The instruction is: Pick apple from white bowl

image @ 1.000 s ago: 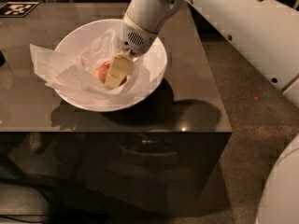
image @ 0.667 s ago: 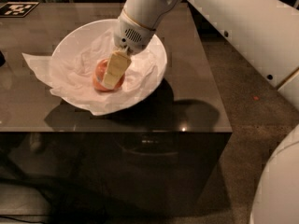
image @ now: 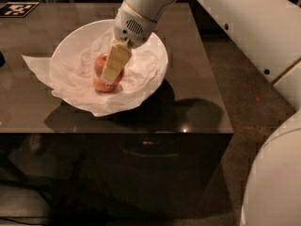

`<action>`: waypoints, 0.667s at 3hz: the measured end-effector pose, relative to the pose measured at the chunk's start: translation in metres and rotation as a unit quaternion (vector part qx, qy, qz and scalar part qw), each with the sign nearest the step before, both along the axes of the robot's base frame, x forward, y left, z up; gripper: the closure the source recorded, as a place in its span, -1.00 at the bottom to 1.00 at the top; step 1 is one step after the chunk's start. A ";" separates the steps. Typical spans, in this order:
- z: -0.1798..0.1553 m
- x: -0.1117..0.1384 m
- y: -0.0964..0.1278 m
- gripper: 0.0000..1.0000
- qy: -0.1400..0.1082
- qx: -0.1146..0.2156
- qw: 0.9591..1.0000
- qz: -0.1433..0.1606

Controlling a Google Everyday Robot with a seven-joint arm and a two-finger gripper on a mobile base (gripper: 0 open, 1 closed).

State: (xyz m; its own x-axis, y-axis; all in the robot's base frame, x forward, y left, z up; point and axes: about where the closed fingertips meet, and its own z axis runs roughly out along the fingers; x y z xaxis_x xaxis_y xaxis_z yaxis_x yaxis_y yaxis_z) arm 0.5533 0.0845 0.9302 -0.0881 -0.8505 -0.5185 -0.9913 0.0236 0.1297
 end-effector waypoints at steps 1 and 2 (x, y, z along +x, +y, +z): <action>0.031 -0.003 -0.004 1.00 0.004 0.013 1.000 -0.002; 0.091 0.002 0.004 1.00 -0.023 0.045 0.999 -0.010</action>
Offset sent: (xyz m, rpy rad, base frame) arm -0.0162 -0.0191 0.1020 0.0349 0.0056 0.0070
